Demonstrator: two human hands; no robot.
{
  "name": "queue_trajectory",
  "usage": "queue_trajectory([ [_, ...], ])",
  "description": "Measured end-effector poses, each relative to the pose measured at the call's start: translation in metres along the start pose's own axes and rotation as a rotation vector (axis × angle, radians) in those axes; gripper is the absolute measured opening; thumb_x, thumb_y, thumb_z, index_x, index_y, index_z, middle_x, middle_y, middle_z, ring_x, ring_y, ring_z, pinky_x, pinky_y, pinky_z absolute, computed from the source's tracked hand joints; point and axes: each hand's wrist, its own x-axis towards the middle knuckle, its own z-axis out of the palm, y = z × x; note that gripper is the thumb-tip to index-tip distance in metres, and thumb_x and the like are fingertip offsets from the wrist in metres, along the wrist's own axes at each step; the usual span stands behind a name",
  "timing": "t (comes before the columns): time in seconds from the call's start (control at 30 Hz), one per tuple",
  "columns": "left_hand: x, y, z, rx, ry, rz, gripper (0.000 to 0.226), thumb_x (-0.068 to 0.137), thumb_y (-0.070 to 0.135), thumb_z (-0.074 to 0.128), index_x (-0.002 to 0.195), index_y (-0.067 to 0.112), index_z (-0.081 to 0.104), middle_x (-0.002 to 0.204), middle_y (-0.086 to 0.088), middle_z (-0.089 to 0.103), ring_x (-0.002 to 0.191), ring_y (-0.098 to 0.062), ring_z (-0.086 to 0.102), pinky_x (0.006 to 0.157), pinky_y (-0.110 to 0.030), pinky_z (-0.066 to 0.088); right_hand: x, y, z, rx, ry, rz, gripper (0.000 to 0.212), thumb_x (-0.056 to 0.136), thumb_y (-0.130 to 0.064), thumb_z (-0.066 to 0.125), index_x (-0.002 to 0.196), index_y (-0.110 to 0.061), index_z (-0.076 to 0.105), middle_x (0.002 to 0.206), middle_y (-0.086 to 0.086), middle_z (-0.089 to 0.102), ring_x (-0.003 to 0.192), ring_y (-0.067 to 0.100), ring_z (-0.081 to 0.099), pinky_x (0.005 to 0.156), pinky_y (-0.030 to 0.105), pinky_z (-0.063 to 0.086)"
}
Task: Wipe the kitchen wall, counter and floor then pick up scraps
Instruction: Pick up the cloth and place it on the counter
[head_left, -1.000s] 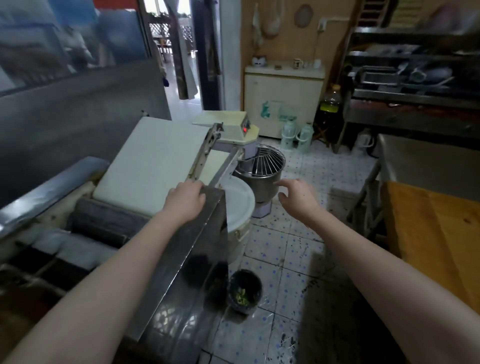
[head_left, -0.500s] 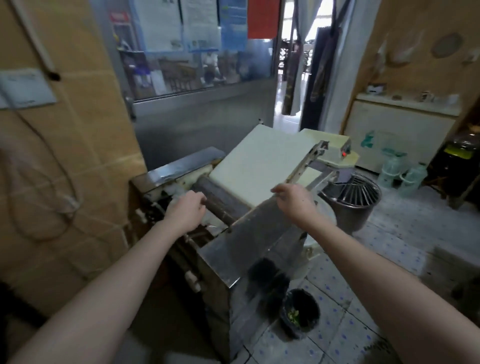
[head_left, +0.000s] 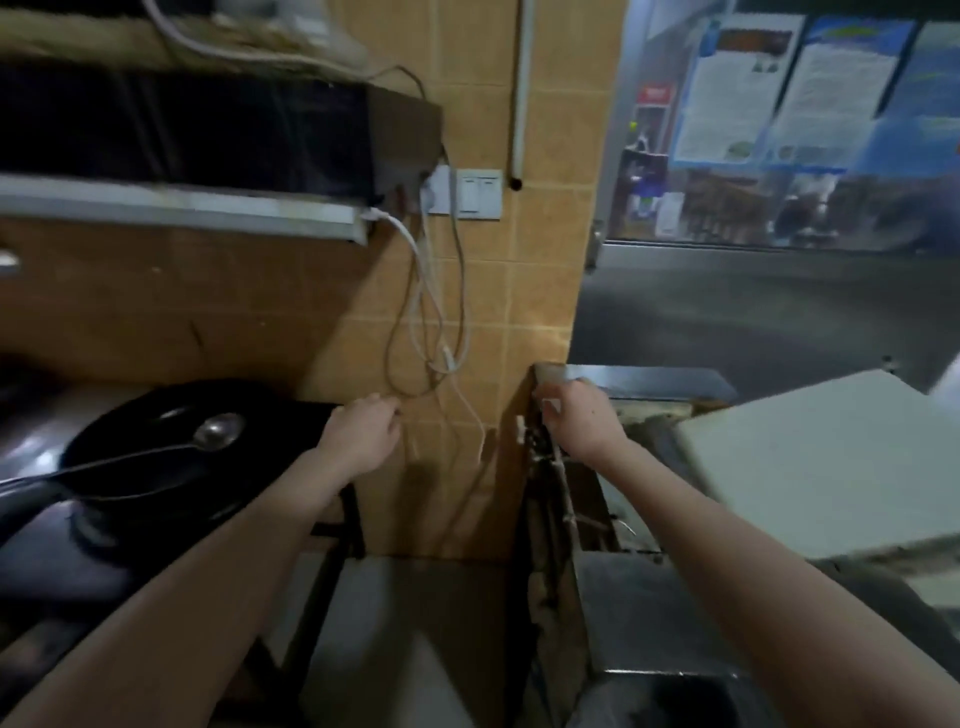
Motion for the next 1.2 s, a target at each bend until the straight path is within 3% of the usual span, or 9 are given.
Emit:
queue_trajectory([
  [0.2, -0.059, -0.071, -0.006, -0.015, 0.071, -0.222, 0.033, 0.099, 0.026, 0.042, 0.128, 0.018, 0.053, 0.128, -0.006, 0.054, 0.115, -0.026, 0.053, 0.095, -0.04, 0.044, 0.031, -0.055, 0.042, 0.065, -0.094, -0.211, 0.03, 0.089, -0.016, 0.049, 0.115, -0.023, 0.064, 0.115, 0.005, 0.066, 0.111, 0.027, 0.057, 0.091, 0.037, 0.047],
  [0.4, -0.132, -0.143, -0.01, 0.028, 0.143, -0.511, 0.032, 0.094, 0.026, 0.047, 0.124, 0.02, 0.056, 0.125, -0.009, 0.055, 0.115, -0.03, 0.053, 0.099, -0.04, 0.041, 0.04, -0.135, 0.089, 0.164, -0.197, -0.396, 0.03, 0.091, -0.016, 0.049, 0.116, -0.021, 0.064, 0.114, 0.012, 0.065, 0.104, 0.027, 0.06, 0.088, 0.032, 0.048],
  [0.53, -0.185, -0.183, -0.014, 0.096, 0.145, -0.664, 0.028, 0.09, 0.021, 0.047, 0.116, 0.018, 0.057, 0.123, -0.009, 0.056, 0.113, -0.032, 0.056, 0.088, -0.039, 0.045, 0.041, -0.199, 0.114, 0.221, -0.26, -0.543, 0.03, 0.092, -0.014, 0.049, 0.117, -0.022, 0.063, 0.116, 0.007, 0.065, 0.108, 0.023, 0.058, 0.09, 0.032, 0.047],
  [0.63, -0.222, -0.214, -0.019, 0.097, 0.148, -0.793, 0.027, 0.09, 0.022, 0.045, 0.113, 0.02, 0.059, 0.12, -0.01, 0.059, 0.11, -0.034, 0.058, 0.087, -0.041, 0.045, 0.037, -0.248, 0.13, 0.255, -0.292, -0.604, 0.029, 0.092, -0.017, 0.051, 0.118, -0.025, 0.062, 0.116, 0.006, 0.063, 0.109, 0.022, 0.056, 0.092, 0.033, 0.047],
  [0.8, -0.27, -0.267, -0.028, 0.065, 0.169, -0.893, 0.028, 0.091, 0.025, 0.048, 0.115, 0.022, 0.062, 0.121, -0.008, 0.06, 0.112, -0.031, 0.057, 0.093, -0.041, 0.046, 0.025, -0.329, 0.156, 0.333, -0.308, -0.668, 0.027, 0.091, -0.014, 0.054, 0.113, -0.023, 0.066, 0.106, 0.002, 0.069, 0.09, 0.018, 0.066, 0.082, 0.027, 0.052],
  [0.93, -0.302, -0.321, -0.035, 0.04, 0.209, -0.954, 0.03, 0.092, 0.024, 0.048, 0.118, 0.023, 0.063, 0.123, -0.007, 0.059, 0.114, -0.029, 0.056, 0.094, -0.039, 0.043, 0.021, -0.397, 0.174, 0.364, -0.359, -0.72, 0.028, 0.089, -0.012, 0.052, 0.11, -0.022, 0.068, 0.098, 0.005, 0.07, 0.092, 0.027, 0.065, 0.085, 0.04, 0.052],
  [1.2, -0.35, -0.427, -0.056, 0.028, 0.209, -1.035, 0.028, 0.094, 0.024, 0.045, 0.118, 0.021, 0.06, 0.123, -0.007, 0.058, 0.114, -0.028, 0.055, 0.096, -0.041, 0.04, 0.019, -0.542, 0.221, 0.389, -0.382, -0.783, 0.028, 0.085, -0.01, 0.054, 0.108, -0.018, 0.069, 0.1, 0.013, 0.069, 0.1, 0.032, 0.06, 0.088, 0.038, 0.048],
])
